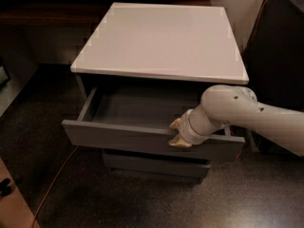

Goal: Open top drawer

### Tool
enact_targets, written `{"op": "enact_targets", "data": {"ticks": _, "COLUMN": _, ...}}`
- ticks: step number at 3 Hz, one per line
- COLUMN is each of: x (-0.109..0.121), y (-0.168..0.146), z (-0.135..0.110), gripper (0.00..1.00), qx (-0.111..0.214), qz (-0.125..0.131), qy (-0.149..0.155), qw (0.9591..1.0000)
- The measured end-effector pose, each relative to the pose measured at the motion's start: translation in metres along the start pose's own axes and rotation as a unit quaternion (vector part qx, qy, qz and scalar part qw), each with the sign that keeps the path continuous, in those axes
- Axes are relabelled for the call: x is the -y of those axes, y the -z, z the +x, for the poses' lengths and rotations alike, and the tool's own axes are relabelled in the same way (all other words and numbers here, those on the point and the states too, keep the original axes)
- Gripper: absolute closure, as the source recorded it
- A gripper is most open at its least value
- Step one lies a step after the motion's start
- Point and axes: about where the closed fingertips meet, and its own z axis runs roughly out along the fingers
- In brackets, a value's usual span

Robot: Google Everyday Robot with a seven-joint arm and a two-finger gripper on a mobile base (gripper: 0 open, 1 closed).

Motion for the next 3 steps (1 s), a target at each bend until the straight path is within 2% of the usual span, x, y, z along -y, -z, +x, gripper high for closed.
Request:
{"op": "enact_targets", "data": {"ticks": 1, "x": -0.0322, "y": -0.0013, "z": -0.0030, "gripper": 1.00, "qx": -0.003, "qz": -0.018, "qy": 0.013, "qw": 0.9997}}
{"op": "enact_targets", "data": {"ticks": 3, "x": -0.0357, "y": -0.0018, "z": -0.0036, "gripper": 1.00, "qx": -0.002, "qz": -0.021, "qy": 0.015, "qw": 0.9997}}
